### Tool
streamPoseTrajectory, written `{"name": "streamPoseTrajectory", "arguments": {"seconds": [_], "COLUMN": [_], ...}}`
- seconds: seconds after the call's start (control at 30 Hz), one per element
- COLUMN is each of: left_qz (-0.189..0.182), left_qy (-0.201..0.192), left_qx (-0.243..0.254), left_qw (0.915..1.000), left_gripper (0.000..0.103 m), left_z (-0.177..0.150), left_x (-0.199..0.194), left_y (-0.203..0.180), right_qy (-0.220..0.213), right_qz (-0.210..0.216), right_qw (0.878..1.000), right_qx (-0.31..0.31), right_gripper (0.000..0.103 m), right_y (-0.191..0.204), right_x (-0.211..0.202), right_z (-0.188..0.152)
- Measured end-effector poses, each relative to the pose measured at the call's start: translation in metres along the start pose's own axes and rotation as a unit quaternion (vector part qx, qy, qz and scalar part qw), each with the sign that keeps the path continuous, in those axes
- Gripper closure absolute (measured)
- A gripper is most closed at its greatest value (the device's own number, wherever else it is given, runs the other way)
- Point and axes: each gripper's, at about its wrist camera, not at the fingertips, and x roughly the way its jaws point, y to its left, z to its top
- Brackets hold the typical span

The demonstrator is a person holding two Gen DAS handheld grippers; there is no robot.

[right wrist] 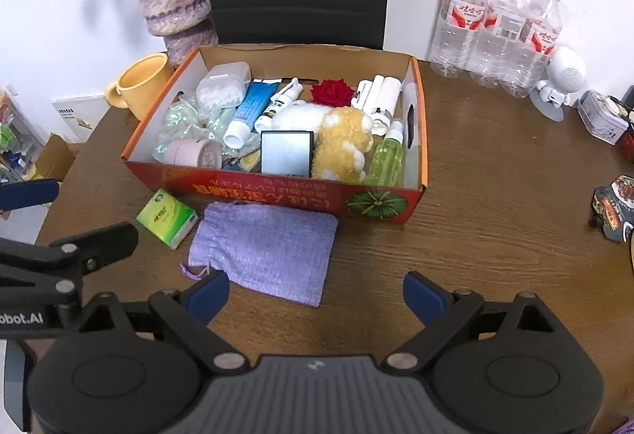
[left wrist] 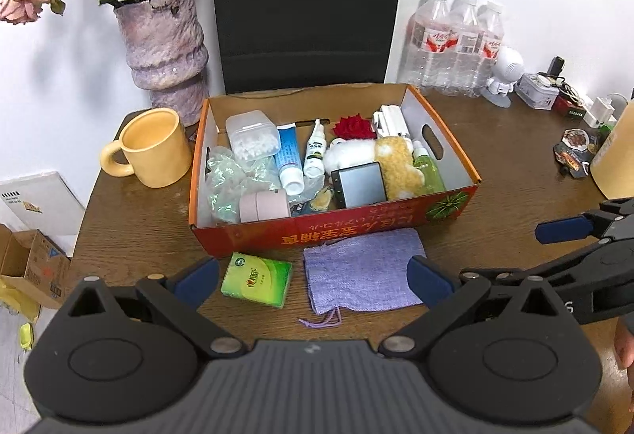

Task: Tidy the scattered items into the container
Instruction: 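Withdraw both open tools from the box back over the table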

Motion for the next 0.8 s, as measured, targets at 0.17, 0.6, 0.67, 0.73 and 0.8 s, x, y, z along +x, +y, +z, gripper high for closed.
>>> {"name": "streamPoseTrajectory", "arguments": {"seconds": [0.17, 0.6, 0.67, 0.73, 0.8], "left_qz": [-0.010, -0.032, -0.046, -0.047, -0.029], "left_qy": [-0.029, -0.119, -0.131, -0.139, -0.145], "left_qx": [0.002, -0.005, -0.007, -0.012, -0.018], "left_qw": [0.9995, 0.9924, 0.9903, 0.9892, 0.9889], "left_gripper": [0.000, 0.000, 0.000, 0.000, 0.000], "left_z": [-0.017, -0.098, -0.119, -0.140, -0.164], "left_x": [-0.019, -0.040, -0.035, -0.027, -0.017], "left_y": [-0.002, -0.008, -0.007, -0.006, -0.003], "right_qy": [-0.024, -0.134, -0.178, -0.205, -0.207], "right_qz": [0.011, 0.033, 0.030, 0.020, 0.013], "right_qw": [1.000, 0.990, 0.984, 0.978, 0.978], "right_qx": [0.004, 0.023, 0.013, -0.001, -0.019], "right_gripper": [0.008, 0.008, 0.007, 0.002, 0.002], "right_y": [0.002, 0.018, 0.021, 0.025, 0.029], "right_x": [-0.010, -0.014, -0.011, 0.000, 0.014], "right_z": [-0.020, -0.096, -0.120, -0.144, -0.164]}}
